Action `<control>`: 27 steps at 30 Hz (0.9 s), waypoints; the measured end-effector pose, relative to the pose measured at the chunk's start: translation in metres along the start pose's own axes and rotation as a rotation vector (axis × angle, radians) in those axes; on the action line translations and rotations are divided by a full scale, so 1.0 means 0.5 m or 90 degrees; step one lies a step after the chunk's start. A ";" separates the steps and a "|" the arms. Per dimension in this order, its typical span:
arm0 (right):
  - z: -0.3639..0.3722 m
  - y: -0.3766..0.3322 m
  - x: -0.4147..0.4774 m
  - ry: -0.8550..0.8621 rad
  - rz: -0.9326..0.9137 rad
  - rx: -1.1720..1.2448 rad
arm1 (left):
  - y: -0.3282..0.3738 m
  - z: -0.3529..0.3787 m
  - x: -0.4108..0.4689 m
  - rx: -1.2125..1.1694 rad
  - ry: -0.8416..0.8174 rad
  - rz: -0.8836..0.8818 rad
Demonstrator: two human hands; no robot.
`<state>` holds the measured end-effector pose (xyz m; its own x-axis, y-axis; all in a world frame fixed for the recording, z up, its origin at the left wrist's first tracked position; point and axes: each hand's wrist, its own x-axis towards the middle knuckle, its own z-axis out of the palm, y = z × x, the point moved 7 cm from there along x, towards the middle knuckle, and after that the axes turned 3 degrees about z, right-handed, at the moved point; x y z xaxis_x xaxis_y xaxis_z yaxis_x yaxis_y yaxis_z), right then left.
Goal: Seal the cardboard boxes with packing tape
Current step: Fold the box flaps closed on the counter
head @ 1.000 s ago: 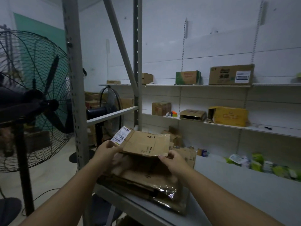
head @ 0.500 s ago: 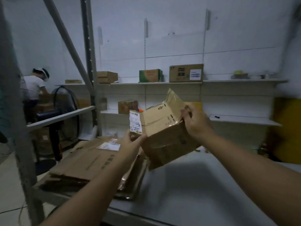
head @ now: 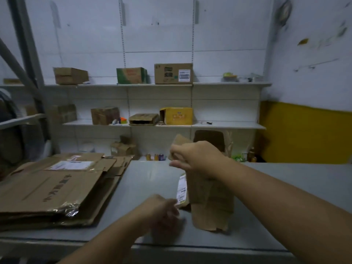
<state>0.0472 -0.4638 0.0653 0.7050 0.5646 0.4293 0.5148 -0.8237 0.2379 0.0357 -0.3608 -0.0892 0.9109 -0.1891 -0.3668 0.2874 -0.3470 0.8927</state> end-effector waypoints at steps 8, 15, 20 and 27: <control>-0.024 0.036 -0.011 0.179 0.144 0.302 | 0.220 -0.043 -0.024 -0.152 0.133 0.441; -0.096 0.069 -0.065 0.249 0.165 0.347 | 0.283 0.006 -0.044 -0.120 0.067 0.524; -0.170 0.182 -0.062 0.234 0.290 0.501 | 0.291 0.018 -0.053 -0.061 0.101 0.541; -0.027 0.233 -0.004 -0.275 0.294 0.148 | 0.281 0.043 -0.041 -0.016 0.101 0.516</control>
<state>0.0993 -0.5616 0.1041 0.9850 0.1669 0.0438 0.1706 -0.9801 -0.1015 0.0512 -0.4253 0.0379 0.8686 -0.2397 0.4337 -0.4726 -0.1373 0.8705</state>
